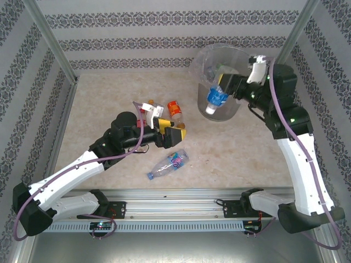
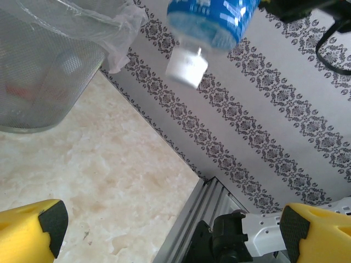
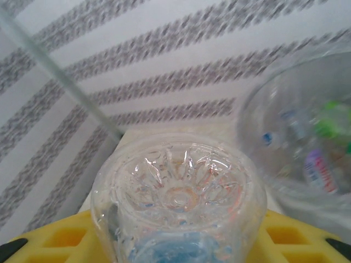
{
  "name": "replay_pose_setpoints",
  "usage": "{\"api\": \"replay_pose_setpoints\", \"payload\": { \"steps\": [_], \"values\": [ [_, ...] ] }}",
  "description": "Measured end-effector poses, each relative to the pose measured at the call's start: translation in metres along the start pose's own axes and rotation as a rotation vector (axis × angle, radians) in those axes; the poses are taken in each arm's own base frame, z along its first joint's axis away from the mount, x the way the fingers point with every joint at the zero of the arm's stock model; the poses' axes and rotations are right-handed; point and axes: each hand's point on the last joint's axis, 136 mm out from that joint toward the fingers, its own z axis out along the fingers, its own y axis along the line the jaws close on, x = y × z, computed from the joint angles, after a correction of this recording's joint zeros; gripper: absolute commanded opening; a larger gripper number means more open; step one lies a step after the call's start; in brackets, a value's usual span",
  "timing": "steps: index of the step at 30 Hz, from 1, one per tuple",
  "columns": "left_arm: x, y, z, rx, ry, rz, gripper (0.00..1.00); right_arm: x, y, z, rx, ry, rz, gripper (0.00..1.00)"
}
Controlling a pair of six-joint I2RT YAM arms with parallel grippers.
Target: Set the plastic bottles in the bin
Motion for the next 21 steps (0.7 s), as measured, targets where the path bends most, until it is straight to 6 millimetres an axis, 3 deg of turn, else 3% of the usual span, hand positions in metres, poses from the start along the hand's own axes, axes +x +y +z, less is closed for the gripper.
{"api": "replay_pose_setpoints", "payload": {
  "steps": [6,12,17,21],
  "values": [
    [-0.003,0.000,-0.004,-0.013,-0.014,0.002,1.00,-0.043,-0.054,0.020,0.211,-0.085,-0.002,0.48],
    [-0.003,0.003,-0.009,-0.039,-0.017,-0.003,1.00,-0.050,-0.117,0.051,0.394,-0.092,0.017,0.48],
    [0.002,0.008,-0.011,-0.068,-0.004,-0.008,1.00,-0.056,-0.154,0.075,0.494,-0.092,0.000,0.48],
    [0.005,0.013,-0.013,-0.095,0.007,-0.007,1.00,-0.067,-0.173,0.092,0.546,-0.096,-0.031,0.47]
  ]
}}
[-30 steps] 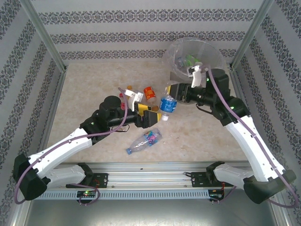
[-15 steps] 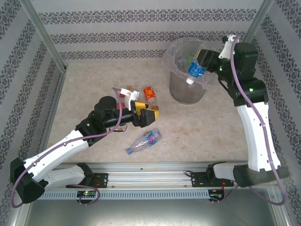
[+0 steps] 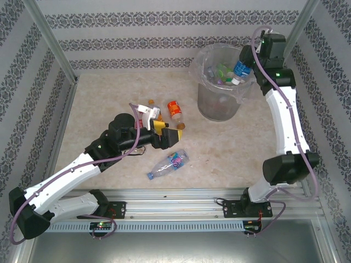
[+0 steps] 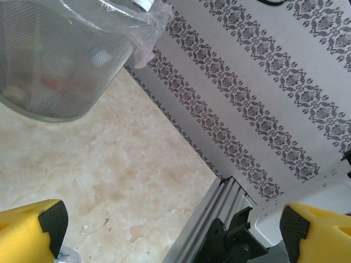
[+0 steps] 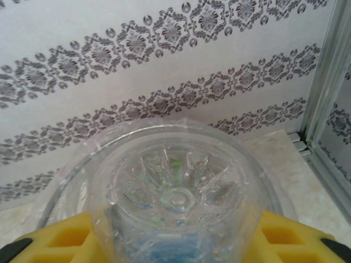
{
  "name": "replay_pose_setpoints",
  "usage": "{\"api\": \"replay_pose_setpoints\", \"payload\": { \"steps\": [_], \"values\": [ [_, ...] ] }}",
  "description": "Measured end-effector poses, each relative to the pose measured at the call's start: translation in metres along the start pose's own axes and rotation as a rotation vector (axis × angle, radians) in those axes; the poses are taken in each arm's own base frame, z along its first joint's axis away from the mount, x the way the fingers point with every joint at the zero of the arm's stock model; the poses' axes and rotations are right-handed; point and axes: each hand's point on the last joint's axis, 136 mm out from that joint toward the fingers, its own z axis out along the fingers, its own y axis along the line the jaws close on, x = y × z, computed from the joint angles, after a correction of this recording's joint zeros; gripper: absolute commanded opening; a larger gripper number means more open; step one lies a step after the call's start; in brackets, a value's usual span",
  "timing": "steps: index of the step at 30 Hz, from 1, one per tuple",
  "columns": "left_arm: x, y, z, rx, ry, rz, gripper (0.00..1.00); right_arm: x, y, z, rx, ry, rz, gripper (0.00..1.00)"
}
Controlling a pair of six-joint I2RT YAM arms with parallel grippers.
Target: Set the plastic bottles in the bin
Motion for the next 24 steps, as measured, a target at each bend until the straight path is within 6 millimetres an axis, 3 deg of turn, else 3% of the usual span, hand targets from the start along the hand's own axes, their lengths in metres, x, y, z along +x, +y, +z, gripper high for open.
{"api": "replay_pose_setpoints", "payload": {
  "steps": [14,24],
  "values": [
    [0.002,0.005,-0.002,-0.030,0.004,-0.003,1.00,0.020,-0.023,0.048,0.138,0.056,-0.128,0.48],
    [0.003,0.007,-0.004,-0.040,0.007,-0.005,1.00,0.054,-0.036,0.084,0.209,0.161,-0.212,0.51]
  ]
}}
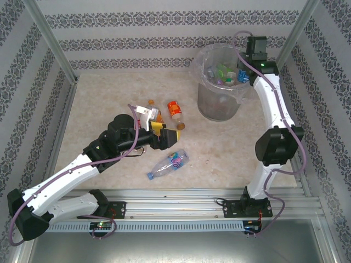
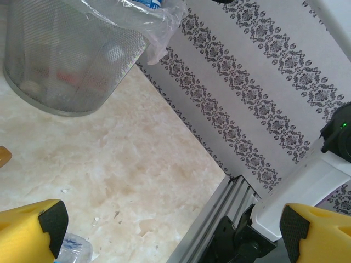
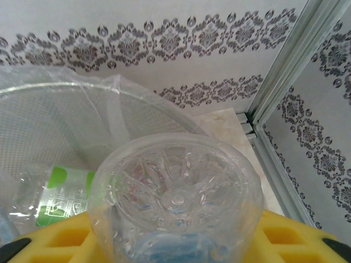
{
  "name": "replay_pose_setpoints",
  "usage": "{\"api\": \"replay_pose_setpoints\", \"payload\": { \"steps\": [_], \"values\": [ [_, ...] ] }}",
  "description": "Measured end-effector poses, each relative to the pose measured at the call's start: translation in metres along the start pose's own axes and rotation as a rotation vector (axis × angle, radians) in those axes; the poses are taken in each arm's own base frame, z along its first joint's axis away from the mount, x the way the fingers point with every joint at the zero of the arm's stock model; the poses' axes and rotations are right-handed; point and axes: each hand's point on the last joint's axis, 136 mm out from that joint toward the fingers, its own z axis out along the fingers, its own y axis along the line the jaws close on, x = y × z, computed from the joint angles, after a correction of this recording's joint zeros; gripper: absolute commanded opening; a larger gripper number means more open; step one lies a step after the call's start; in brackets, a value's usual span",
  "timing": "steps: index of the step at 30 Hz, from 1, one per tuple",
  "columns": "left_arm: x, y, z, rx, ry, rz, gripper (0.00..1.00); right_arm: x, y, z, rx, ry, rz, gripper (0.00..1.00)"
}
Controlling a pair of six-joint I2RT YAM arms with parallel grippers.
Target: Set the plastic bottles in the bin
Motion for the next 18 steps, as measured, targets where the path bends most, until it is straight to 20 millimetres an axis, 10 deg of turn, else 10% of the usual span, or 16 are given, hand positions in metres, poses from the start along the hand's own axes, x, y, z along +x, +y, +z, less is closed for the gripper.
{"api": "replay_pose_setpoints", "payload": {
  "steps": [18],
  "values": [
    [0.005,0.004,0.001,-0.012,0.010,-0.004,1.00,0.003,0.015,-0.021,-0.066,0.024,-0.034,0.81]
  ]
}}
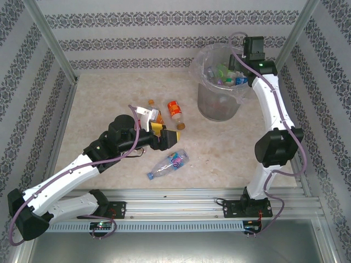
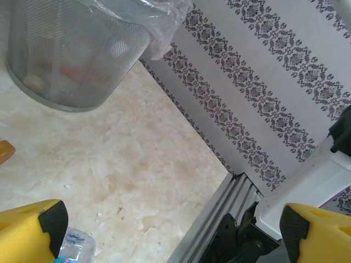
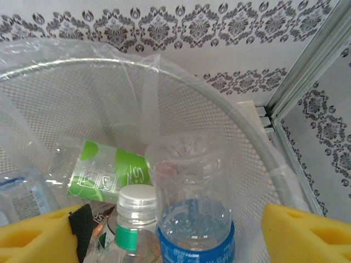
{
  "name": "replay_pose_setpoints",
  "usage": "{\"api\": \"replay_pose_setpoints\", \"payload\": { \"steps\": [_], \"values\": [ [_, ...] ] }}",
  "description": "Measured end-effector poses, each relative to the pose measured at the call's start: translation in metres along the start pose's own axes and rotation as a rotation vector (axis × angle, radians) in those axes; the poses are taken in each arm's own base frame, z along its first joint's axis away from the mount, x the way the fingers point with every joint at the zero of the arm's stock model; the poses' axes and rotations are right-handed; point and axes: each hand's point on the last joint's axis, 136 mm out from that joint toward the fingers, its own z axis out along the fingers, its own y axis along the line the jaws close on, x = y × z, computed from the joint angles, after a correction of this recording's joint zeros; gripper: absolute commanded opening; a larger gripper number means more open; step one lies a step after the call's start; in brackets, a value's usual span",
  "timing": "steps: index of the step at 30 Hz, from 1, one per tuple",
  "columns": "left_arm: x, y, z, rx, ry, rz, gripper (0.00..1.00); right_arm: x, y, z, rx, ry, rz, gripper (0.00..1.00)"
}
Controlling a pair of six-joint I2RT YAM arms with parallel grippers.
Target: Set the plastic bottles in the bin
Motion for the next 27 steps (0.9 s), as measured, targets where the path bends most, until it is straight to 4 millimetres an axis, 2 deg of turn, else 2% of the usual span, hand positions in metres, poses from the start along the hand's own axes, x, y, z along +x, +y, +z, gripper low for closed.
{"api": "replay_pose_setpoints", "payload": {
  "steps": [4,8,13,17,23,27],
  "values": [
    [0.000,0.003,-0.001,-0.013,-0.006,0.000,1.00,-0.011,-0.003,-0.022,-0.017,-0.035,0.013,0.84],
    [0.003,0.013,-0.001,-0.066,0.001,0.011,1.00,-0.020,-0.002,-0.056,-0.068,-0.078,0.031,0.88],
    [0.015,0.035,-0.002,-0.177,0.048,0.026,1.00,-0.008,0.004,-0.104,-0.169,-0.097,0.064,0.90],
    [0.021,0.047,0.001,-0.239,0.085,0.020,1.00,0.021,0.021,-0.138,-0.278,-0.075,0.077,0.90],
    [0.025,0.048,0.002,-0.235,0.105,0.027,1.00,0.094,0.077,-0.181,-0.504,0.028,0.012,0.88],
    [0.027,0.043,0.002,-0.205,0.119,0.039,1.00,0.139,0.111,-0.194,-0.622,0.114,-0.042,0.84]
  ]
}}
